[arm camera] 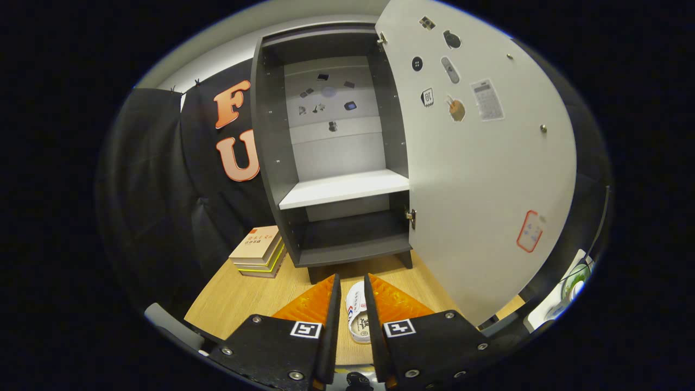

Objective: Open the shoe cabinet door, grab the shoes and put them into the shoe cabinet, then close the shoe cabinet door.

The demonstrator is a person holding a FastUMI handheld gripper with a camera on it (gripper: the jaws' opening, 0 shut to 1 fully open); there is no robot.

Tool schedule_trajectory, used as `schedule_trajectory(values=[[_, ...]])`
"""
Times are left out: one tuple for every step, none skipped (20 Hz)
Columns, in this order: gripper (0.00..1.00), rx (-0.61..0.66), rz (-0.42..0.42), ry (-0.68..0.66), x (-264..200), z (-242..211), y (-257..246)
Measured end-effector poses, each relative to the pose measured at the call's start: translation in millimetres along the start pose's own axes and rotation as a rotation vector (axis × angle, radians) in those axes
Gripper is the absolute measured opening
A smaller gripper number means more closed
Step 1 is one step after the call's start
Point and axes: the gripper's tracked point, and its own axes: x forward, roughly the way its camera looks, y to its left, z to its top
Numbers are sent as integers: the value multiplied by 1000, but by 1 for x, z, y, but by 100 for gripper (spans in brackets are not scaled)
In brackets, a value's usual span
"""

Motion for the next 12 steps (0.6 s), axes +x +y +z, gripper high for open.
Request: schedule_trajectory(values=[[29, 6, 4, 25, 11, -11, 2], [31, 19, 14, 49, 18, -20, 2], [31, 36, 23, 76, 26, -31, 5], [35, 54, 30, 98, 33, -41, 7], [37, 70, 34, 120, 43, -50, 10], [39, 82, 36, 139, 53, -58, 10], [40, 86, 37, 161, 60, -69, 9], [42, 87, 39, 186, 67, -79, 8], [42, 91, 42, 211, 75, -90, 9], [43, 95, 46, 234, 83, -99, 9], [44, 101, 50, 254, 92, -109, 9], [44, 110, 54, 275, 99, -118, 10]])
